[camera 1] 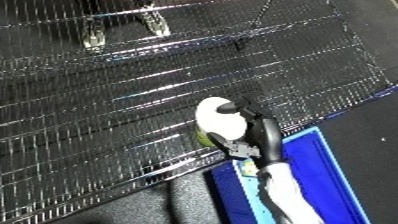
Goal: Pick up the object and place it into the box
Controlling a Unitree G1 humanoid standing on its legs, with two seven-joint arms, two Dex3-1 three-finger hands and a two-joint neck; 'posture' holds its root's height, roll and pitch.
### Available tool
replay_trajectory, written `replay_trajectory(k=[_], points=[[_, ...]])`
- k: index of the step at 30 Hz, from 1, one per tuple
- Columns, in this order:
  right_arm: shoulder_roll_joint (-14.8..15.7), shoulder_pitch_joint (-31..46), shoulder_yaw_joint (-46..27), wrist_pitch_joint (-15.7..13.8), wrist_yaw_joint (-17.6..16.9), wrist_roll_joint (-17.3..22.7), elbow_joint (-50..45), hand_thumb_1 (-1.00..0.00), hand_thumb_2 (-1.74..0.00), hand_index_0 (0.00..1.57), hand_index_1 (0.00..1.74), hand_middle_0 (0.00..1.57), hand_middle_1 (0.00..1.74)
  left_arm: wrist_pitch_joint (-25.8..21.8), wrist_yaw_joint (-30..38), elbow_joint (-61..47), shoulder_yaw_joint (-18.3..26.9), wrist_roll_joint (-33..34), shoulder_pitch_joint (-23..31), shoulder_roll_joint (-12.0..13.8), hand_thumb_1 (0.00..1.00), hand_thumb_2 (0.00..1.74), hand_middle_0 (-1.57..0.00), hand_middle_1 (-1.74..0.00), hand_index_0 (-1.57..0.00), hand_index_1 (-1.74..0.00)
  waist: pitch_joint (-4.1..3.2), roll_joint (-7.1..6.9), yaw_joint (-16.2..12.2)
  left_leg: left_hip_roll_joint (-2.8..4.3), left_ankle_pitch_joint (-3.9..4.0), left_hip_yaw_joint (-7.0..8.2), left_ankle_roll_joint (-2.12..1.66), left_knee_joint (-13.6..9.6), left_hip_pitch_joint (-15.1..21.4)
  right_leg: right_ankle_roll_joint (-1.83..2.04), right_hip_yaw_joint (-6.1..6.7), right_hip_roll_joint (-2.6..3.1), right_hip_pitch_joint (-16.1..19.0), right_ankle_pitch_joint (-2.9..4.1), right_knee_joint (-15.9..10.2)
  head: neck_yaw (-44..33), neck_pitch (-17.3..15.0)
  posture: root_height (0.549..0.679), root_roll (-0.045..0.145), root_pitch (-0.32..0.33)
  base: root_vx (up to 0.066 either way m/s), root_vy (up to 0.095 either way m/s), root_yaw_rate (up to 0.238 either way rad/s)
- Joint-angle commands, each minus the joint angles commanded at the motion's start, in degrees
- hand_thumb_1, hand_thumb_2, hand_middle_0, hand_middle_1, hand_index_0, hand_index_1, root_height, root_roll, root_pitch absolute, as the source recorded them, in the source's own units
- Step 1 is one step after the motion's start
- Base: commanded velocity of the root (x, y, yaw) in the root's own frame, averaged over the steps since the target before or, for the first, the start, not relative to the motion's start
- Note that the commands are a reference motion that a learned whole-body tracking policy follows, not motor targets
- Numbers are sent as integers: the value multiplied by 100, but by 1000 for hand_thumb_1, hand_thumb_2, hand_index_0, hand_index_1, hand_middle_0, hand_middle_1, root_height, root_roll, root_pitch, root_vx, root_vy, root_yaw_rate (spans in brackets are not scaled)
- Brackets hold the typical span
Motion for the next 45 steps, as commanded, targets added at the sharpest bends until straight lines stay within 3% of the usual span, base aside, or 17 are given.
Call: replay_trajectory(k=[15, 20, 29, 32, 38, 45], points=[[-42, 383, -200, 66, -166, -351, -701, -750, -1305, 1178, 1305, 1178, 1305, -85, -104, -36, 149, 77, 104, -3, 1000, 1740, -1570, -1740, -1570, -1740, 0, -155, -115, 94, 170, -74, -20, -549, 574, 52, 3, 53, 539, 124, -505, 141, 126, 634, 49, 170, -64, -7, -34], [-29, 690, -412, 93, -257, -599, -1276, -750, -1305, 1178, 1305, 1178, 1305, -97, -206, -74, 259, 143, 221, -34, 1000, 1740, -1570, -1740, -1570, -1740, 0, -217, -231, 146, 162, -50, -38, -683, 870, 74, 28, 63, 815, 160, -701, 282, 177, 639, 49, 147, -40, 21, -100], [-36, 1295, -932, 158, -521, -860, -2159, -750, -1305, 1178, 1305, 1178, 1305, -110, -255, -178, 475, 163, 446, -55, 1000, 1740, -1570, -1740, -1570, -1740, 0, -263, -485, 203, 78, 74, -63, -761, 1268, 95, 134, 67, 1188, 187, -917, 665, 221, 645, 55, 114, -19, 52, -128], [-40, 1520, -1110, 160, -715, -892, -2387, -750, -1305, 1178, 1305, 1178, 1305, -144, -248, -215, 555, 162, 520, -67, 1000, 1740, -1570, -1740, -1570, -1740, 0, -242, -587, 223, 83, 136, -73, -861, 1394, 106, 184, 70, 1264, 191, -988, 891, 254, 647, 56, 110, -31, 79, -160], [-53, 2086, -1552, -23, -904, -773, -2610, -750, -1305, 1178, 1305, 1178, 1305, -298, -257, -223, 681, 119, 709, -148, 1000, 1740, -1570, -1740, -1570, -1740, 0, -117, -834, 239, 101, 263, -92, -1007, 1614, 106, 292, 68, 1356, 130, -980, 1332, 399, 647, 60, 102, -12, 118, -162], [2, 2680, -1983, -320, -1044, -287, -2679, -750, -1305, 1178, 1305, 1178, 1305, -458, -237, -185, 679, 18, 796, -308, 1000, 1740, -1570, -1740, -1570, -1740, 0, 57, -1172, 230, 66, 482, -125, -1113, 1860, 124, 388, 51, 1432, 114, -1037, 1920, 448, 648, 70, 95, 0, 135, -177]])
